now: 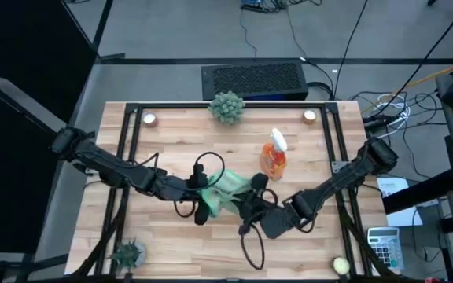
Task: Apply microfiber cloth
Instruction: Wipe the front of the cellphone with a microfiber cloth
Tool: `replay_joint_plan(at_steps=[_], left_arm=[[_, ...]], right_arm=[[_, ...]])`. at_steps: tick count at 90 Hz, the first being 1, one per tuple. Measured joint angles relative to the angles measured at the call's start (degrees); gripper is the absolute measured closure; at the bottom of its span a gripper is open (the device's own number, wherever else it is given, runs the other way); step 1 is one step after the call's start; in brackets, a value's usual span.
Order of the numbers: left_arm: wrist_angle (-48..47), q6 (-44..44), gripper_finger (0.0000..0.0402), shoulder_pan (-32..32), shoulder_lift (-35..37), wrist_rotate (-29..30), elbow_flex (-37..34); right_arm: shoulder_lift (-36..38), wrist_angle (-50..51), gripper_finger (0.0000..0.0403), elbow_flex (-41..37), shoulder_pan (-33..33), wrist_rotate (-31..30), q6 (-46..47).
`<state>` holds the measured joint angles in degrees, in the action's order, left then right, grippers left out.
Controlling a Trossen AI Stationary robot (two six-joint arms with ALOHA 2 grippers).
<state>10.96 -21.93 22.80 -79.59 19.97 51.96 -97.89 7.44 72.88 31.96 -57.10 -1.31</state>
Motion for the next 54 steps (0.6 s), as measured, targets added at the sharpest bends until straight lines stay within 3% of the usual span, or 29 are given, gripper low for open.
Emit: replay_joint_plan(at_steps=[9, 25, 45, 54], left_arm=[[0.6, 0.0, 0.0392, 0.0, 0.0, 0.0, 0.0], [0.7, 0.0, 0.0392, 0.0, 0.0, -0.9, 0.0], [0.7, 0.0, 0.0392, 0.1, 0.1, -2.0, 0.1], [1.0, 0.0, 0.0392, 0.4, 0.2, -3.9, 0.2]], right_arm=[[0.1, 8.7, 0.0399, -0.1, 2.2, -3.6, 7.4], [1.6, 26.3, 0.0399, -0.1, 5.4, -3.9, 26.3], [3.3, 43.4, 0.0399, -0.2, 9.7, -2.8, 43.6], [4.3, 49.1, 0.0399, -0.3, 11.4, 0.4, 50.0]])
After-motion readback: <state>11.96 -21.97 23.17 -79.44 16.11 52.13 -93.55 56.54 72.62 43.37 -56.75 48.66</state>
